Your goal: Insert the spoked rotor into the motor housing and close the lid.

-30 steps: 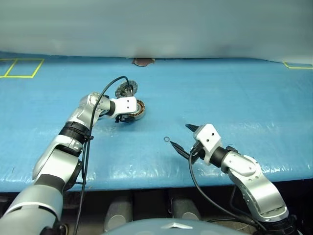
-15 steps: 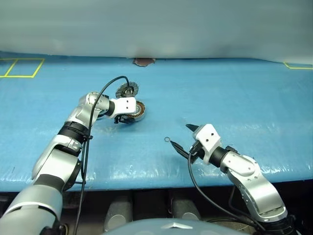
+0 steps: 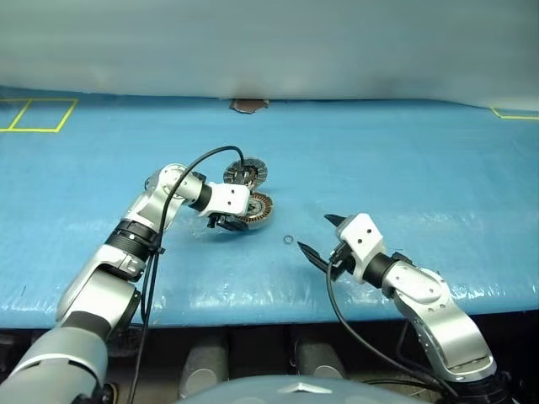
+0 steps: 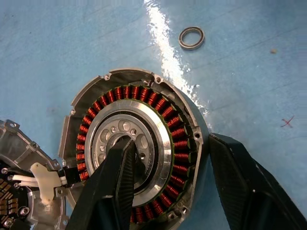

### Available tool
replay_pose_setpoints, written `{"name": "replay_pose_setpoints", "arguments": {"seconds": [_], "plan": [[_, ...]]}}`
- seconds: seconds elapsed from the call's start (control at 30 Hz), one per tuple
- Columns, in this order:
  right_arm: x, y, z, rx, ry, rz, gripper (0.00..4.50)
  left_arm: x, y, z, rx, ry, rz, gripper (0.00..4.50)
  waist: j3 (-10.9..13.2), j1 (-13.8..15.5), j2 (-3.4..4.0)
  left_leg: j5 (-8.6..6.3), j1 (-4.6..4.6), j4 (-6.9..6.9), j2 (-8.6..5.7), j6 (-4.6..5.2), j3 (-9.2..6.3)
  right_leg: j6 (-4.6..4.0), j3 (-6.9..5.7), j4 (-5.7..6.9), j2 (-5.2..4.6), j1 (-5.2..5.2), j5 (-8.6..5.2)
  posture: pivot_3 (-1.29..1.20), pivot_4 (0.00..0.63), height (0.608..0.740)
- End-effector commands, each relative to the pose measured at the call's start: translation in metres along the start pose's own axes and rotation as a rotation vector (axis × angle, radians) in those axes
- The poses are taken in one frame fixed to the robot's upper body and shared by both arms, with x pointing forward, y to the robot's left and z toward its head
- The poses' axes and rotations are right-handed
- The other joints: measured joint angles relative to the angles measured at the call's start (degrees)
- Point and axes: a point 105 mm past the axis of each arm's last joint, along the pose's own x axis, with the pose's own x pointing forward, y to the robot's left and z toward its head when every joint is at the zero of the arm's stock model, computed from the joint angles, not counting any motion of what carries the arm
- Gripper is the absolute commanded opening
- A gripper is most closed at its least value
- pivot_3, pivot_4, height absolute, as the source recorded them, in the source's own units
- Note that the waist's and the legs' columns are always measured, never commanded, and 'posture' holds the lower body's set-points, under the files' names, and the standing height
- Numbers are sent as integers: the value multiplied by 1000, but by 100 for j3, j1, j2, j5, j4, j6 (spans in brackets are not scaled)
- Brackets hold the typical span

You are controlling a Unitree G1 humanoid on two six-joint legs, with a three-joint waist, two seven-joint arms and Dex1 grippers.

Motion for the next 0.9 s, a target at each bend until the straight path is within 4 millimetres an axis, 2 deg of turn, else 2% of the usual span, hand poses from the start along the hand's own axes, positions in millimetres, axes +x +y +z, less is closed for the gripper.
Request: {"name": "replay_pose_setpoints", "arguments": {"seconds": [0.03,0.2,0.4,0.47,0.6,0.67,0.77,0.9], "plan": [[-3,-5,8,-27,-36,-31,4500,-3,-3,3,22,5,-4,2170,0,-13,0,0,1,1,0,0,0,0,0,0,0,1,0,0,150,740],[-2,-5,8,-26,-35,-28,4500,-5,-14,1,19,6,-32,2170,-1,-19,1,0,2,1,0,0,0,0,0,1,0,1,0,0,150,740],[0,-5,9,-28,-39,-25,4500,-6,-37,-3,-3,22,-151,2170,-2,-15,2,0,7,1,1,0,0,0,0,1,0,8,0,0,150,740],[0,-6,9,-28,-41,-27,4500,-7,-42,-8,-2,40,-177,2831,-2,-17,3,0,17,1,1,0,1,-1,0,1,0,16,-1,0,150,740],[0,-5,9,-27,-41,-28,4500,-7,-34,-10,1,50,-100,4011,-4,-11,4,0,26,1,3,0,3,-1,1,3,0,23,-1,0,150,740],[0,-5,9,-26,-42,-27,4500,-7,-31,-6,-10,21,-83,4011,-4,-11,4,1,27,4,3,1,3,-1,1,4,0,24,-1,0,150,740],[1,-5,9,-25,-44,-27,4500,-12,-29,10,-68,-103,-83,4011,-3,-15,4,1,26,7,3,2,5,-1,2,5,-1,23,-1,0,150,740],[0,-6,10,0,-54,-24,4500,-25,-29,26,-163,-240,-95,4011,-3,-14,3,1,18,5,4,2,5,-2,2,7,0,13,-1,0,150,740]]}}
